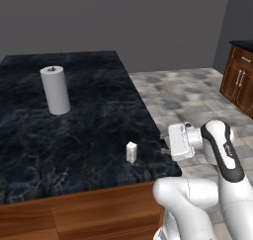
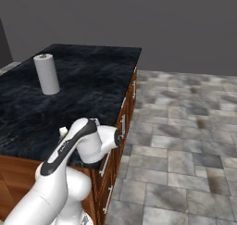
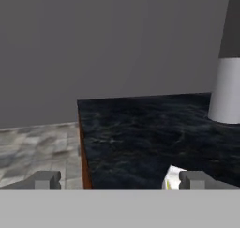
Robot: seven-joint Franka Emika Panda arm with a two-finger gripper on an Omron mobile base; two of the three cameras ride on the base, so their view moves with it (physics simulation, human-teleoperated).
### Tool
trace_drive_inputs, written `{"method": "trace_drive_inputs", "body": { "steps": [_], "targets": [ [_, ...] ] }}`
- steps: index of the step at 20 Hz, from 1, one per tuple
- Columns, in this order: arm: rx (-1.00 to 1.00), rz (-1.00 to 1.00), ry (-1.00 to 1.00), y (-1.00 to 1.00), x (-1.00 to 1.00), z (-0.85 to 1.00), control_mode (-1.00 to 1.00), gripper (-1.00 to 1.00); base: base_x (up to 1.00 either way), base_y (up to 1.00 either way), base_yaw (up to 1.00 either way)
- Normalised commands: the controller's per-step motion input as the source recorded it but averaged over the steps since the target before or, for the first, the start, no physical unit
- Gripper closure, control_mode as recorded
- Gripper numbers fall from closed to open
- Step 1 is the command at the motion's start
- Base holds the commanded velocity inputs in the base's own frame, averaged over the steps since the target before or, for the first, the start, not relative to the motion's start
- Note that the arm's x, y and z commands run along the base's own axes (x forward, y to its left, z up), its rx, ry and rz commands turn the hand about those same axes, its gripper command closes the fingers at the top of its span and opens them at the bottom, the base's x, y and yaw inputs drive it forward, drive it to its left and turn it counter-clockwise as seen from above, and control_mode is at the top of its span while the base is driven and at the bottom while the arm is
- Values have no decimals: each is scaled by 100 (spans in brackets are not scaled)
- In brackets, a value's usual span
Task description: Pick the boxed drink from the counter and place it in the open cabinet.
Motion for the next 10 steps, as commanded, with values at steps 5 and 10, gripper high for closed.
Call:
{"method": "trace_drive_inputs", "body": {
  "steps": [5, 10],
  "targets": [
    [1, 0, 0, 11, 19, -9, -100, -100, 0, 0, 0],
    [0, 0, 0, 0, 0, 0, -100, -100, 0, 0, 0]
  ]
}}
